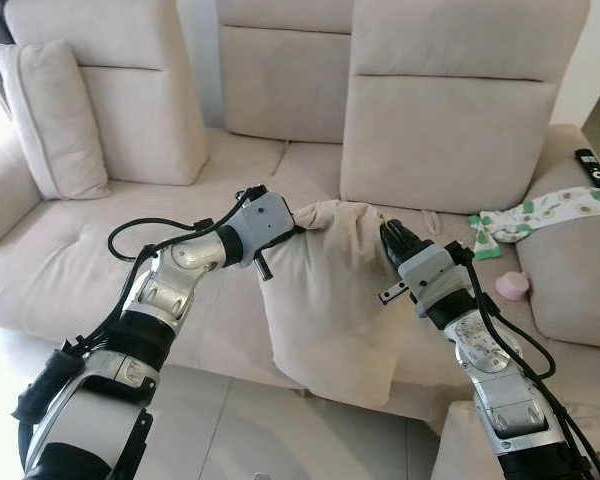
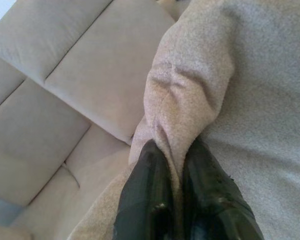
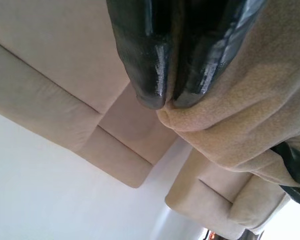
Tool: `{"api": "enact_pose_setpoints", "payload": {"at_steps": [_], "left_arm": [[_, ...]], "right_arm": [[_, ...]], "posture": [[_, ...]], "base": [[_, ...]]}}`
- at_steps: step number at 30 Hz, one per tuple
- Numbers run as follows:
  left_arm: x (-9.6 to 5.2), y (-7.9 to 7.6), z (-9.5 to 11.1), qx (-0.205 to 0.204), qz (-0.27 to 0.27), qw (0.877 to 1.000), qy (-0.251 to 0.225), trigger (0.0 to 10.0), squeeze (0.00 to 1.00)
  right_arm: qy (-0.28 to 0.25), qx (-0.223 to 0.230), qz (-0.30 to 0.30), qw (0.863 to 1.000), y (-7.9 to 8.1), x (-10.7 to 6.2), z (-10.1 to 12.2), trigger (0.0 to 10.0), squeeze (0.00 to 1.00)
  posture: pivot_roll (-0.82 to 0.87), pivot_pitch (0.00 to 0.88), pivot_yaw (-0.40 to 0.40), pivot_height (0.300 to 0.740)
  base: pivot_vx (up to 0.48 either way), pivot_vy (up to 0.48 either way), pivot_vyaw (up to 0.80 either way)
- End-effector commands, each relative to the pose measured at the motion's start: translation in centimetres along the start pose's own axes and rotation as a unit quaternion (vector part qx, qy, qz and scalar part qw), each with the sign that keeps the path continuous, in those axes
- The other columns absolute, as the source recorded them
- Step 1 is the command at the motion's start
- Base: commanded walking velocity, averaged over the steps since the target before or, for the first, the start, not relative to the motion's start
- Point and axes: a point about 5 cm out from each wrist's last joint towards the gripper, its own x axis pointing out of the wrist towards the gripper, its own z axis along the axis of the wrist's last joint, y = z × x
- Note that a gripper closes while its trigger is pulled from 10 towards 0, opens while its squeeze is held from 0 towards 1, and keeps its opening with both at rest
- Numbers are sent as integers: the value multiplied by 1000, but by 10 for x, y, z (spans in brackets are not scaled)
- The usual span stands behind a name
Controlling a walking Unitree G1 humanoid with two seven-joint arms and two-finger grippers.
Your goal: Move the pillow to the sofa from floor
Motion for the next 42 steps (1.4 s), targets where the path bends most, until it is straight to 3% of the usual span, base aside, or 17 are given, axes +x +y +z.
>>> {"api": "enact_pose_setpoints", "payload": {"at_steps": [1, 24, 34, 38, 39, 40, 42], "left_arm": [[4, 0, 21, 23, -3, 998, -55, 10000, 0], [5, 1, 22, 26, -3, 998, -57, 10000, 0], [8, 7, 25, 30, 12, 998, -53, 10000, 0], [11, 12, 31, 34, 17, 998, -59, 10000, 0], [15, 14, 39, 30, 14, 997, -71, 10000, 0], [23, 13, 58, 40, -6, 994, -100, 10000, 0], [26, 11, 64, 48, -14, 993, -108, 10000, 0]], "right_arm": [[-35, 1, 17, 999, 6, 5, 13, 10000, 0], [-34, -2, 17, 999, 6, 6, 13, 10000, 0], [-24, 5, 1, 1000, 3, 6, 10, 10000, 0], [-14, 16, -20, 1000, -2, 8, 9, 10000, 0], [-7, 34, -43, 998, -9, 10, 7, 10000, 0], [9, 83, -95, 992, -24, 10, 3, 10000, 0], [16, 102, -114, 988, -29, 9, 0, 10000, 0]], "posture": [[3, 0, 54, 740], [-1, 0, 57, 740], [-3, 0, 60, 740], [-2, 0, 62, 740], [-4, 0, 64, 740], [-7, 0, 67, 740], [-12, 0, 72, 740]], "base": [[240, 0, 0], [248, 0, 0], [0, 0, 0], [0, 0, 0], [0, 0, 0], [0, 0, 0], [0, 0, 0]]}}
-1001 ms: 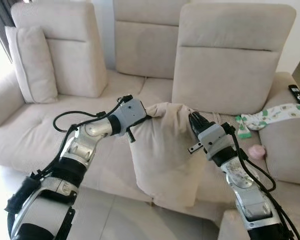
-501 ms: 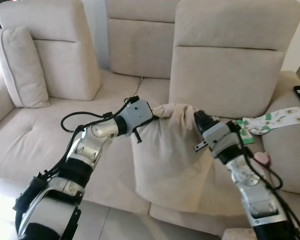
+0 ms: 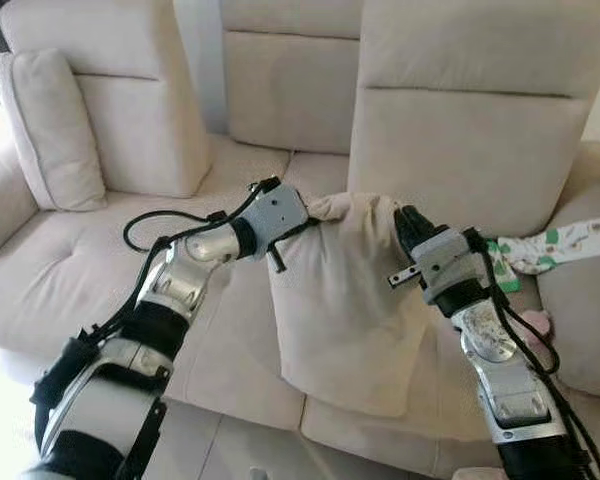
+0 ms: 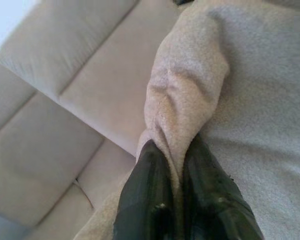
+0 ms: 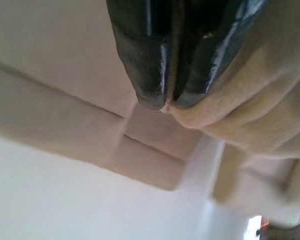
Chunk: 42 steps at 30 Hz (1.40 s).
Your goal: Move the pillow to the sofa from floor
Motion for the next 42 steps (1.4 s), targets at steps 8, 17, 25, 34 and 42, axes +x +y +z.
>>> {"api": "enact_pose_setpoints", "payload": {"at_steps": [8, 17, 25, 34, 42], "left_arm": [[17, -9, 31, 56, -71, 995, -46, 10000, 0], [25, -22, 32, 75, -131, 988, -35, 10000, 0], [16, -3, 36, 101, -152, 983, -20, 10000, 0], [21, 3, 43, 118, -145, 982, -23, 10000, 0], [43, -25, 52, 125, -164, 977, -54, 10000, 0]], "right_arm": [[34, 79, -81, 993, -21, 1, -6, 10000, 0], [58, 95, -68, 991, -15, 0, -7, 10000, 0], [20, 104, -34, 994, -7, 15, 24, 10000, 0], [15, 107, -39, 993, -11, 18, 34, 10000, 0], [67, 77, -60, 993, -13, 7, 14, 10000, 0]], "posture": [[-28, 0, 85, 740], [-36, 0, 96, 740], [-27, 0, 93, 740], [-29, 0, 90, 740], [-52, 0, 97, 740]], "base": [[0, 0, 0], [0, 0, 0], [0, 0, 0], [0, 0, 0], [0, 0, 0]]}}
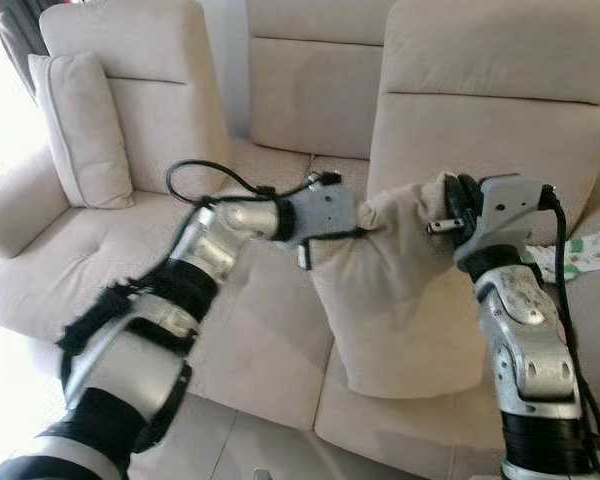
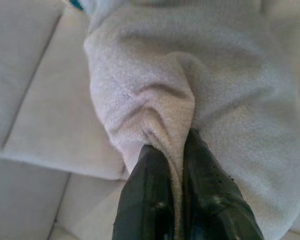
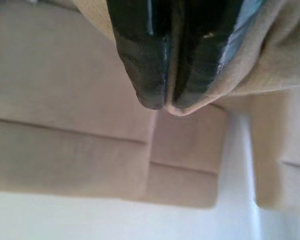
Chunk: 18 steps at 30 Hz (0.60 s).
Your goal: Move the pillow to the sofa from floor
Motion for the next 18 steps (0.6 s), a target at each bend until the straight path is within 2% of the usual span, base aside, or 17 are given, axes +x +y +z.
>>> {"api": "enact_pose_setpoints", "payload": {"at_steps": [1, 10, 11, 12, 17, 18], "left_arm": [[8, 5, 22, 43, 11, 998, -39, 10000, 0], [18, 2, 28, 52, 24, 997, -49, 10000, 0], [19, 2, 29, 43, 30, 997, -55, 10000, 1000], [20, 2, 30, 38, 35, 997, -61, 10000, 1000], [21, 3, 33, 42, 52, 995, -69, 10000, 1000], [21, 5, 34, 45, 71, 994, -72, 10000, 0]], "right_arm": [[-1, -1, 24, 1000, 13, 0, 1, 10000, 0], [30, -28, 8, 999, 9, -2, -13, 10000, 0], [35, -31, 7, 999, 9, -2, -16, 10000, 565], [40, -32, 5, 999, 9, -2, -18, 10000, 973], [54, -40, 2, 998, 9, -2, -23, 10000, 1000], [68, -51, -4, 996, 8, -2, -27, 10000, 1000]], "posture": [[-52, 0, 97, 740], [-50, 0, 100, 740], [-49, 0, 102, 740], [-48, 0, 102, 740], [-43, 0, 103, 740], [-39, 0, 103, 740]], "base": [[0, 0, 0], [0, 0, 0], [0, 0, 0], [0, 0, 0], [0, 0, 0], [0, 0, 0]]}}
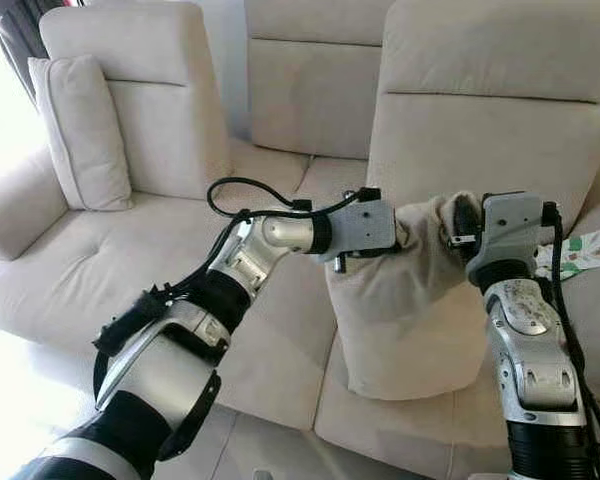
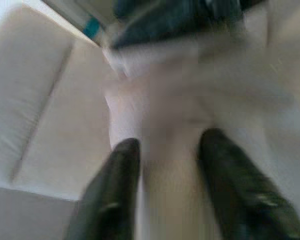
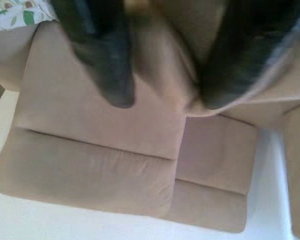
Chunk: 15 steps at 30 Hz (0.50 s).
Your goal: Move the pillow to the sofa from floor
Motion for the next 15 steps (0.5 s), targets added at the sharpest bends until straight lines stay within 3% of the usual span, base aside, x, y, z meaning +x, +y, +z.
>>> {"api": "enact_pose_setpoints", "payload": {"at_steps": [1, 3, 4, 5, 12, 15], "left_arm": [[2, 9, 13, 22, 25, 999, -24, 10000, 0], [2, 10, 14, 22, 33, 999, -25, 10000, 0], [2, 14, 15, 20, 50, 998, -30, 10000, 0], [0, 19, 17, 16, 79, 996, -39, 10000, 0], [-5, 34, 25, 7, 140, 988, -67, 10000, 0], [-7, 40, 29, -1, 168, 982, -86, 10000, 0]], "right_arm": [[35, -7, 27, 999, 15, -1, -13, 10000, 1000], [39, -11, 25, 999, 15, -1, -14, 10000, 1000], [42, -19, 20, 999, 14, 0, -14, 10000, 576], [44, -28, 12, 999, 12, 1, -15, 10000, 0], [39, -52, -5, 998, 8, 2, -14, 10000, 0], [73, -83, -24, 994, 2, 2, -25, 10000, 0]], "posture": [[-39, 0, 103, 740], [-39, 0, 103, 740], [-33, 0, 100, 740], [-29, 0, 97, 740], [-24, 0, 93, 740], [-21, 0, 91, 740]], "base": [[0, 0, 0], [0, 0, 0], [0, 0, 0], [0, 0, 0], [0, 0, 0], [0, 0, 0]]}}
